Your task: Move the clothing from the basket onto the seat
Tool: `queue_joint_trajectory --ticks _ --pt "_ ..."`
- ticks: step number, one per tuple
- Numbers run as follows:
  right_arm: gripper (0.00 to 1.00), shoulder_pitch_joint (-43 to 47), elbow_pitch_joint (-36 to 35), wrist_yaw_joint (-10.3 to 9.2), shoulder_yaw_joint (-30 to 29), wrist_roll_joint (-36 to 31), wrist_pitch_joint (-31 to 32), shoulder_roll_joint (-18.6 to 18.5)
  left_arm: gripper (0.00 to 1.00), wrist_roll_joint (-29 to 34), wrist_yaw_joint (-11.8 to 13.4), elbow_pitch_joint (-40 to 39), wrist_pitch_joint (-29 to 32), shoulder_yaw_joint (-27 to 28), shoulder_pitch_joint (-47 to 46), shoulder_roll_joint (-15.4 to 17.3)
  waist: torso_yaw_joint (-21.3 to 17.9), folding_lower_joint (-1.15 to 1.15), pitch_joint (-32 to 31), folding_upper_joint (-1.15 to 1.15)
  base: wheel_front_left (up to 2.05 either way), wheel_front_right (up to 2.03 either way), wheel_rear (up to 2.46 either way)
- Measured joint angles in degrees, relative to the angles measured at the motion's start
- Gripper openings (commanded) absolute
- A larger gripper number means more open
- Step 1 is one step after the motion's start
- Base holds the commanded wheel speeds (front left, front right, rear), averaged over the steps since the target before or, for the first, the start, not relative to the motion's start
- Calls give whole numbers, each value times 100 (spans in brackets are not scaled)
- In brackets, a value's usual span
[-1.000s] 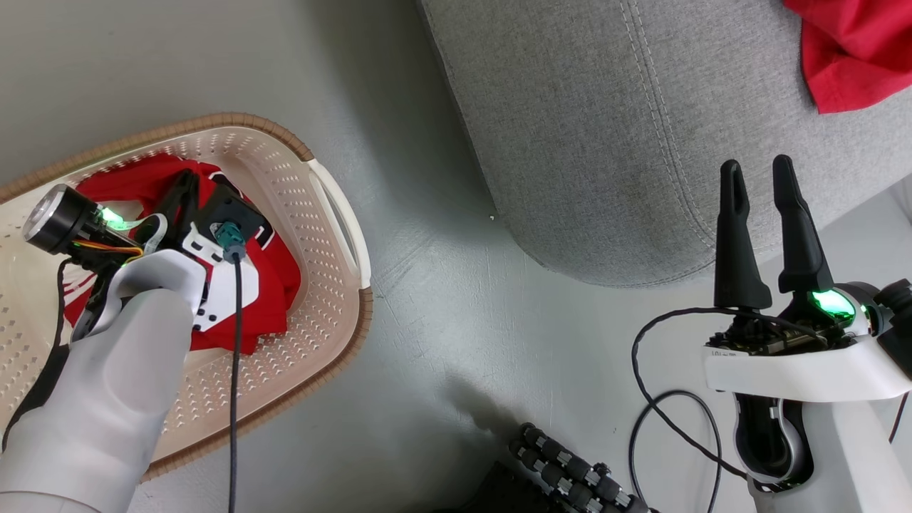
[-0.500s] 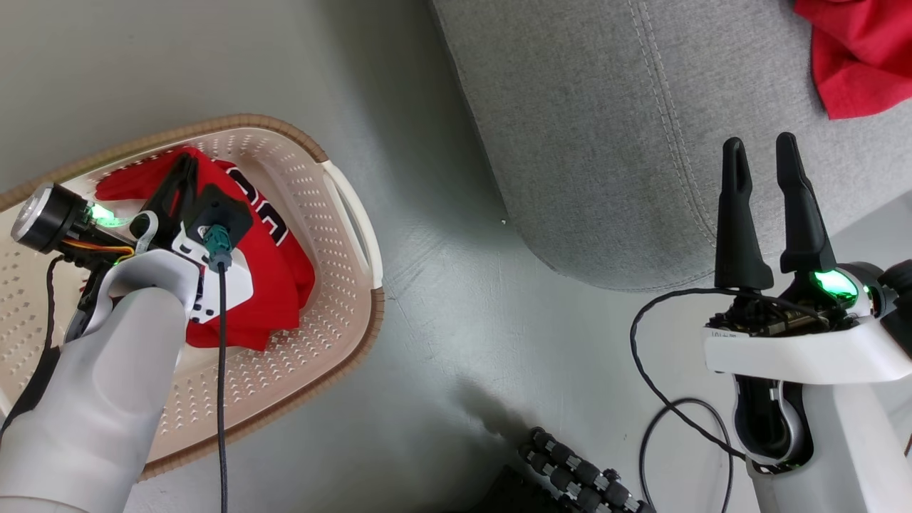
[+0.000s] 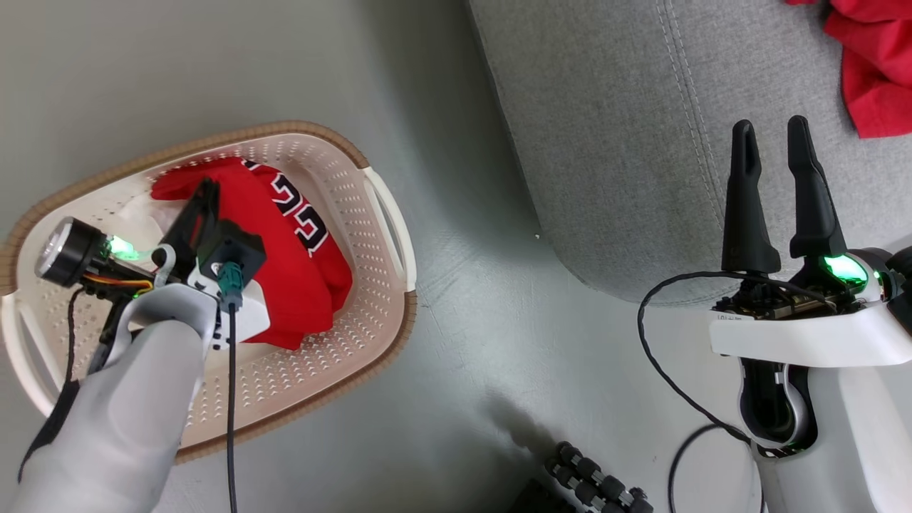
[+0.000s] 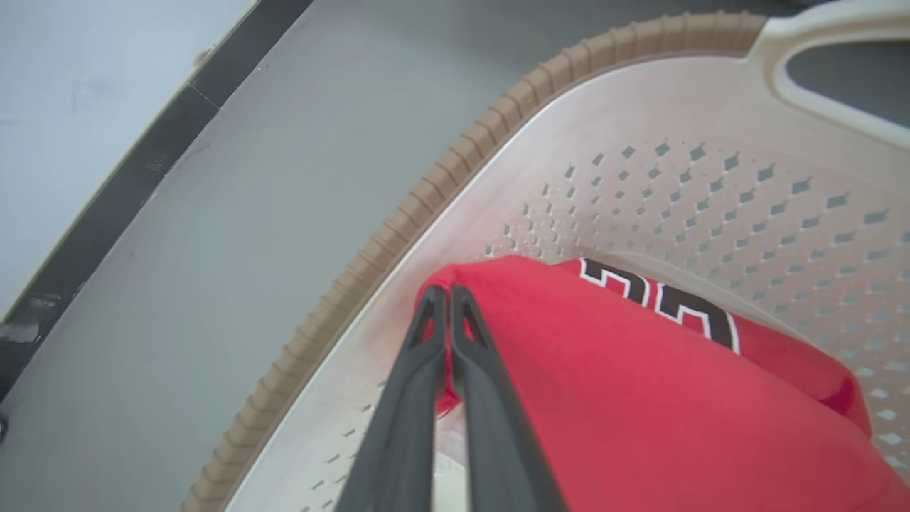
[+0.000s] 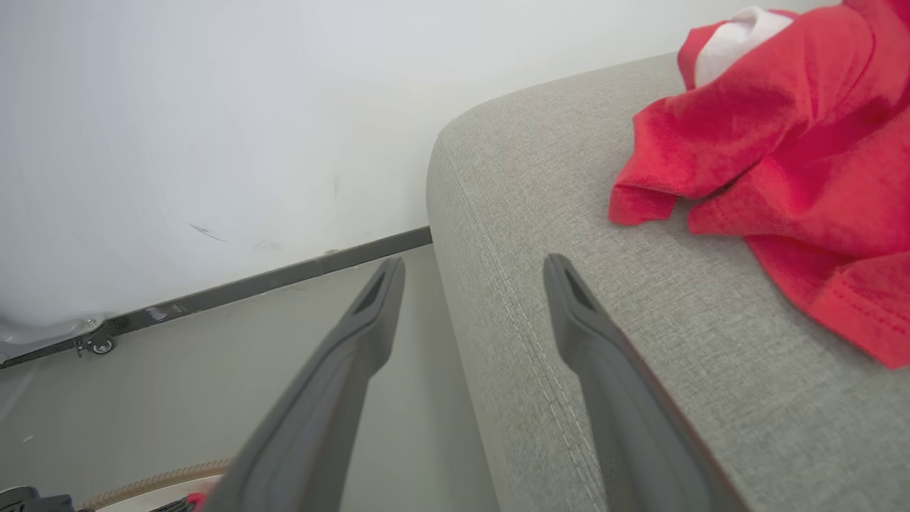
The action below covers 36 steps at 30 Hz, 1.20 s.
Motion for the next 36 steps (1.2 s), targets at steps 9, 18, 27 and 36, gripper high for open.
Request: queue_joint_trajectory --ticks 9,18,27,36 --pt "100 -112 52 0 -188 -214 0 -3 0 -172 68 -435 -82 8 494 -122 258 0 -254 0 0 0 0" --pt "100 -255 91 0 -253 -452 0 -14 0 -382 235 -1102 -124 55 894 -211 566 0 -546 0 0 0 0" --pt "100 -344 185 0 -343 -790 0 -25 0 -485 385 -1820 -125 7 1394 -397 896 0 -900 0 0 0 0" --pt "100 -339 247 0 -417 -1140 0 -32 0 -576 445 -2621 -131 -112 1874 -455 1248 0 -1294 0 0 0 0"
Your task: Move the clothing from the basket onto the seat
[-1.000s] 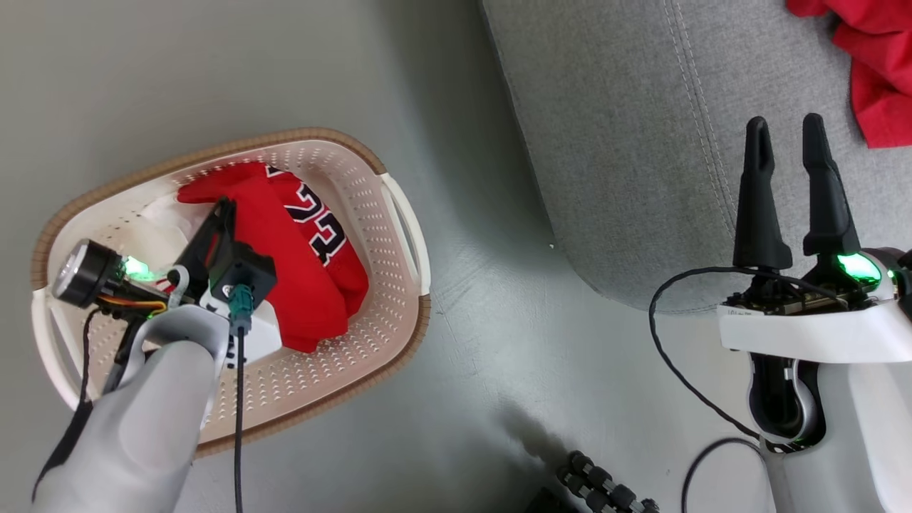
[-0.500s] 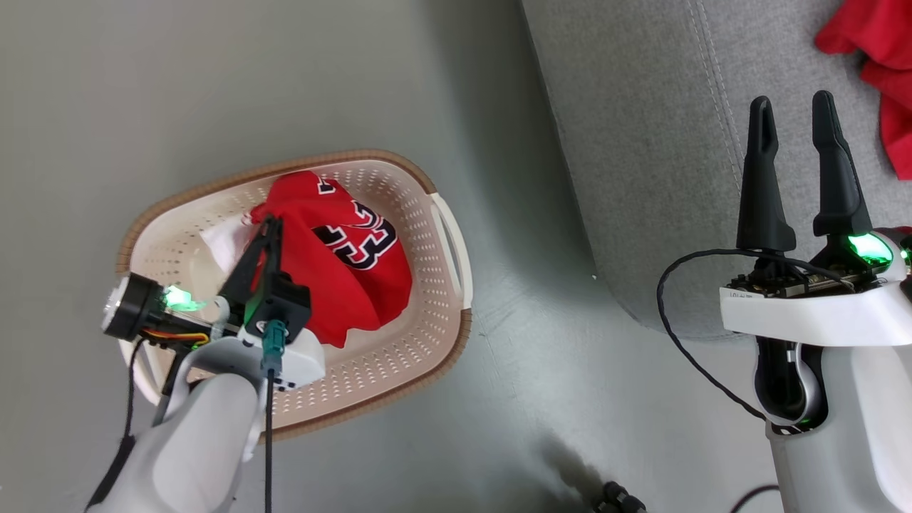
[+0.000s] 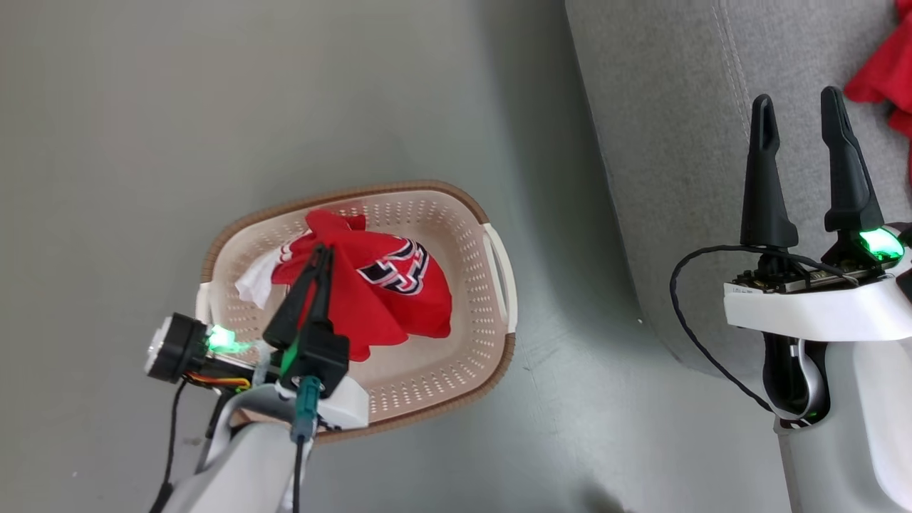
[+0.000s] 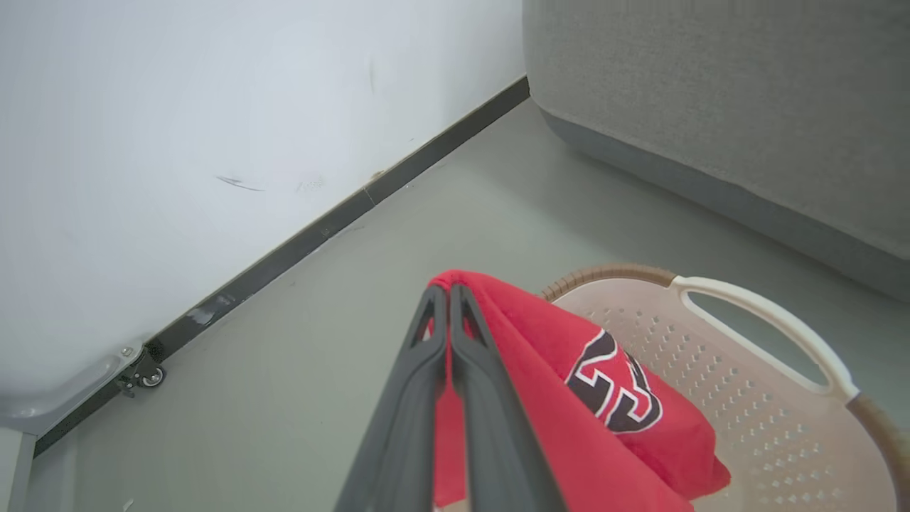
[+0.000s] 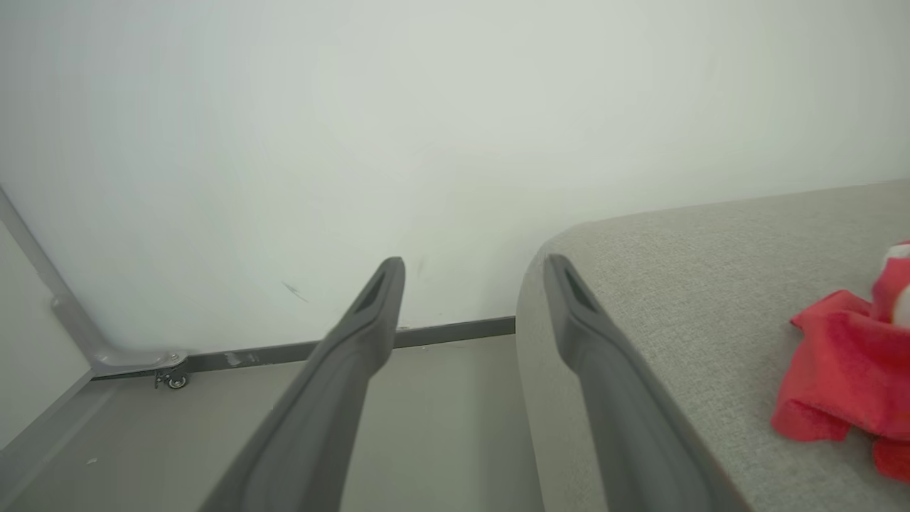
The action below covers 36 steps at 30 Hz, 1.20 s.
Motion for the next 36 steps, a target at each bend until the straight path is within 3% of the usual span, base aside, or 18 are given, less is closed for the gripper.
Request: queue_joint_trajectory --ticks 22,23,24,25,36 --pt "100 484 165 0 -401 -312 0 -21 0 -10 -43 -1057 -3 -425 711 2 725 0 -983 0 0 0 0" --pt "100 521 169 0 -435 -313 0 -20 37 -15 -81 -1085 -9 -441 758 4 751 0 -1026 0 0 0 0" --pt "100 552 166 0 -475 -320 0 -20 95 -35 -87 -1095 -23 -456 792 4 776 0 -1069 0 0 0 0" --pt "100 591 165 0 -502 -337 0 -23 100 -64 -88 -1115 -25 -463 825 4 801 0 -1110 0 0 0 0" --pt "100 916 160 0 -597 -352 0 -21 100 -140 -389 -1362 -27 -697 829 -27 995 0 -1497 0 0 0 0"
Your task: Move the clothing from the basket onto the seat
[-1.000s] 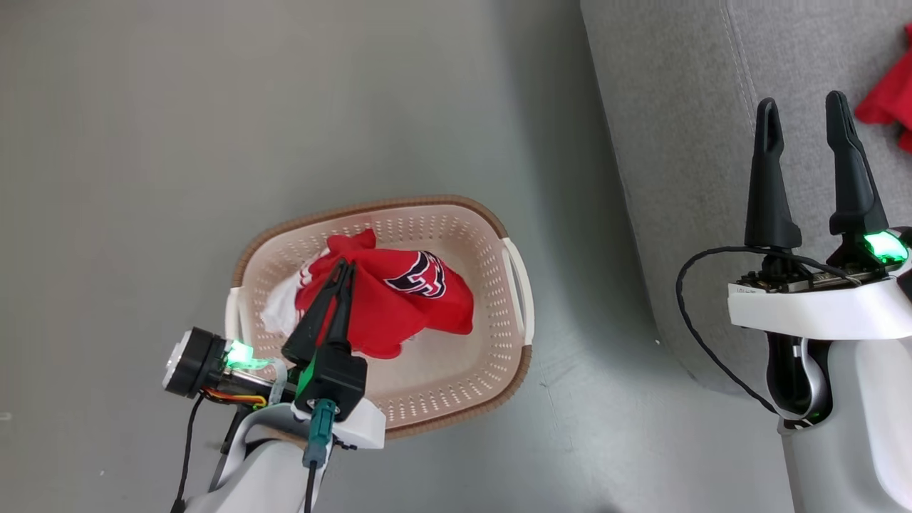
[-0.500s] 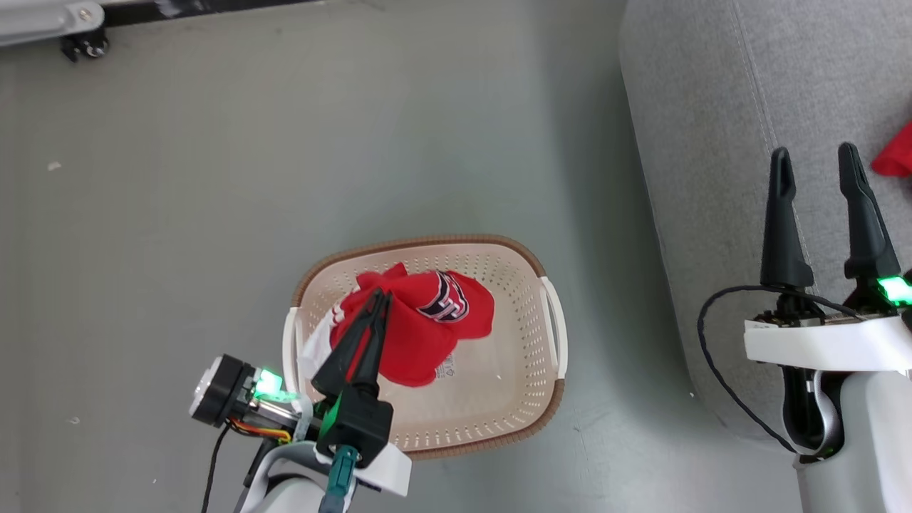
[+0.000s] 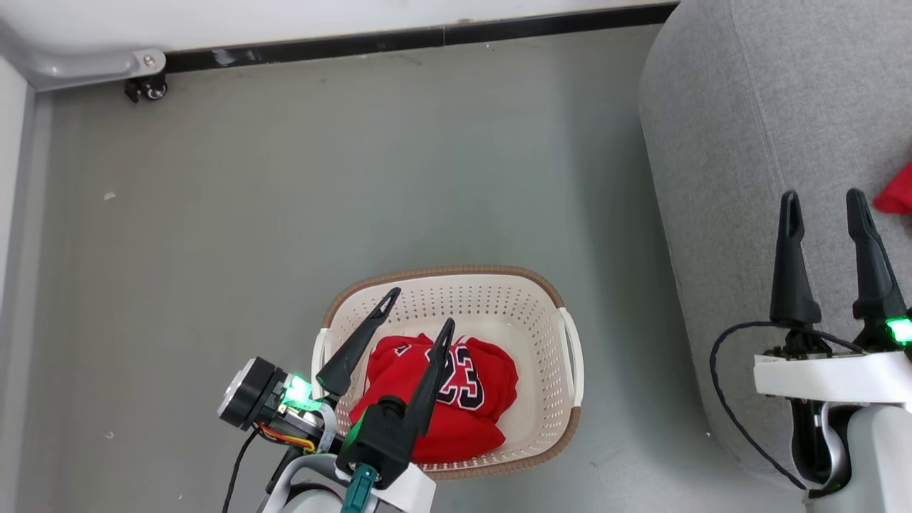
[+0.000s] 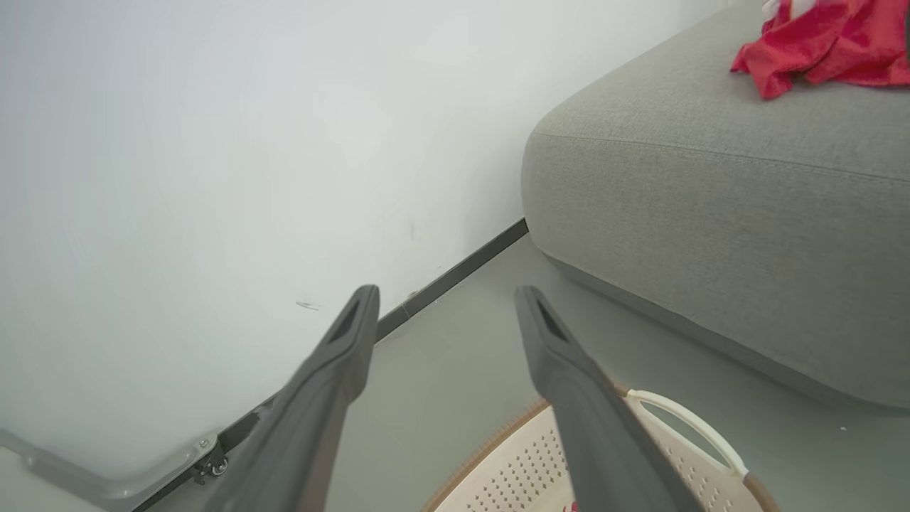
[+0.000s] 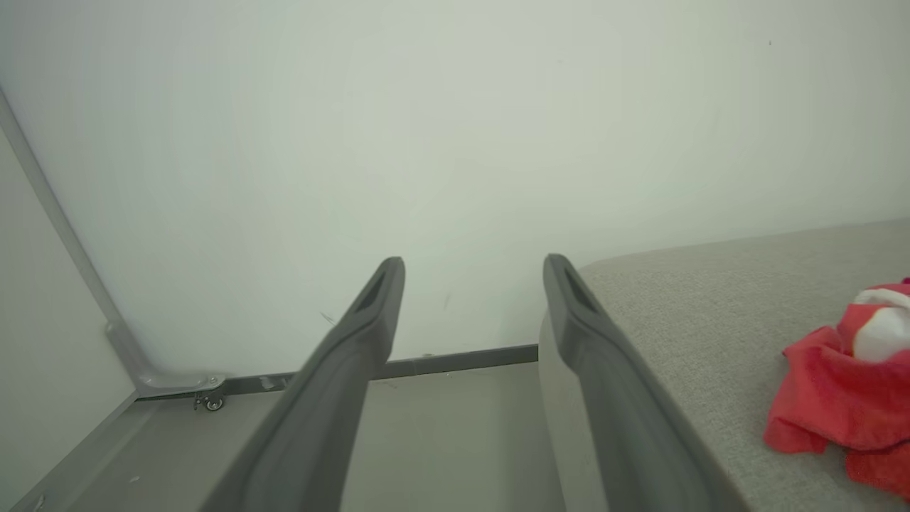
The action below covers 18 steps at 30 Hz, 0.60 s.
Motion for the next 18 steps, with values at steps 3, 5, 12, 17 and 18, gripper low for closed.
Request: queue_joint_trajectory --ticks 3,5,12,17,18 --pt "100 101 -5 0 -25 -1 0 2 100 -23 0 -85 -2 13 -3 -8 16 0 -82 0 0 0 0" --pt "100 171 -14 0 -56 -2 0 3 100 -55 1 -118 -15 74 -3 -3 17 0 -128 0 0 0 0" --pt "100 193 -47 0 -99 -25 0 3 100 -204 16 -180 -15 245 12 -4 15 0 -264 0 0 0 0" --pt "100 287 -77 0 -93 -65 0 4 100 -280 67 -247 -14 350 15 -5 44 0 -386 0 0 0 0" --pt "100 282 -83 0 -93 -73 0 3 100 -307 70 -256 -15 372 16 -8 50 0 -406 0 0 0 0"
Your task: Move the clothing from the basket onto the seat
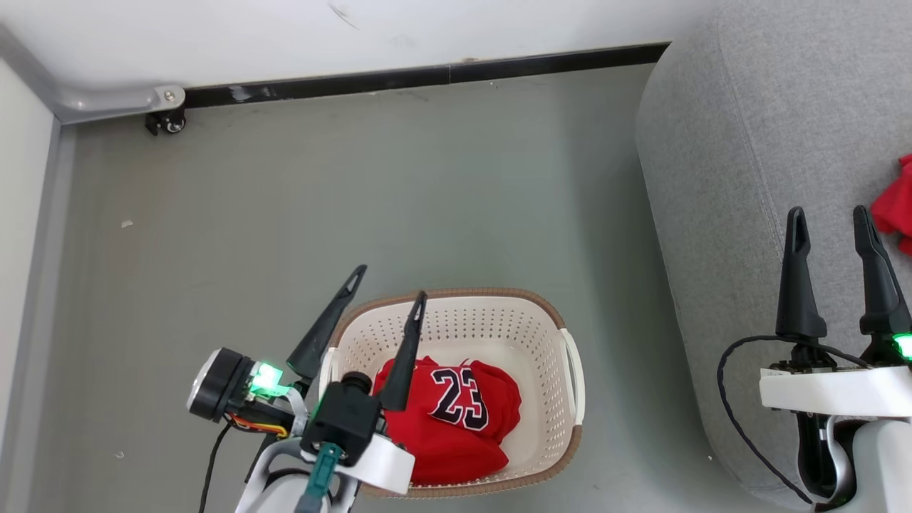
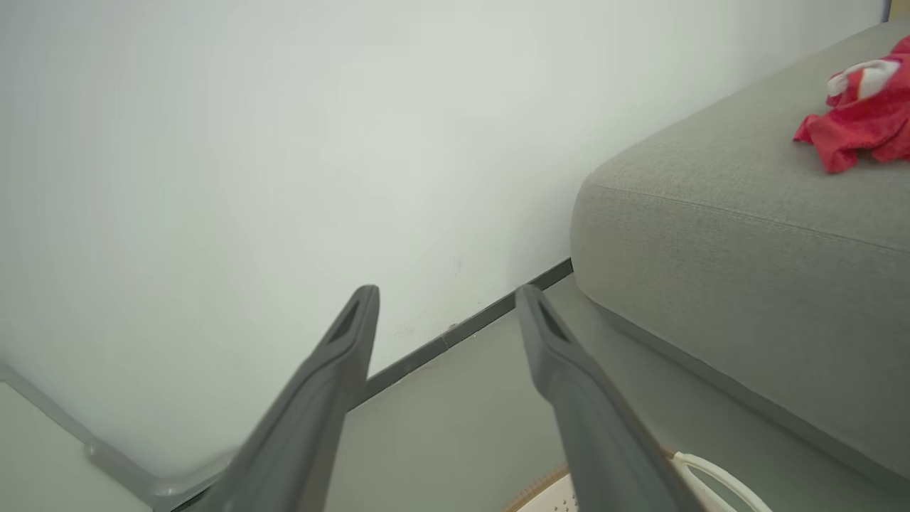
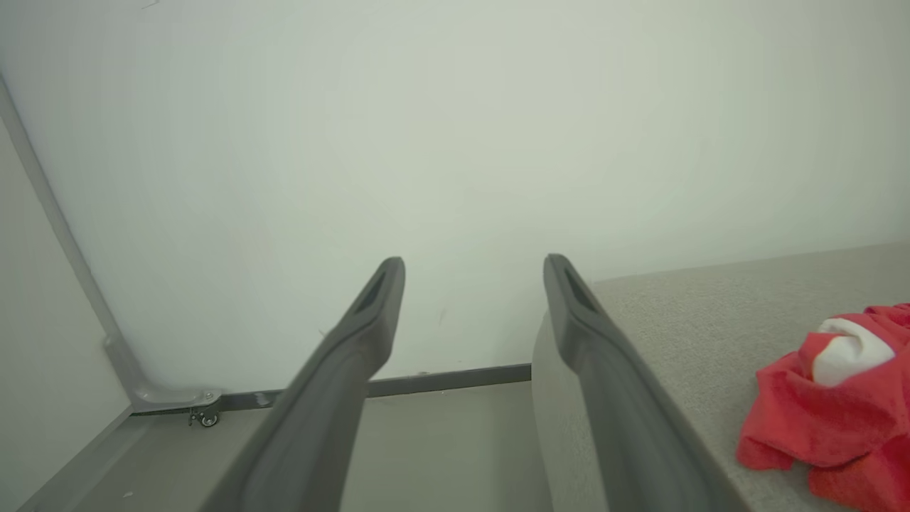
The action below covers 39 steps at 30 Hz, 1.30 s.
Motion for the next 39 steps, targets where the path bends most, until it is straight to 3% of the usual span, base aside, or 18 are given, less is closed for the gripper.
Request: queue_joint_trajectory --ticks 20,39 --pt "100 258 -160 0 -167 -337 0 4 100 -1301 291 -19 1 1093 454 -213 28 0 -522 0 0 0 0" --pt "100 982 -168 0 -171 -392 1 25 100 -1848 390 33 1 1835 1094 36 -37 0 -1114 0 0 0 0"
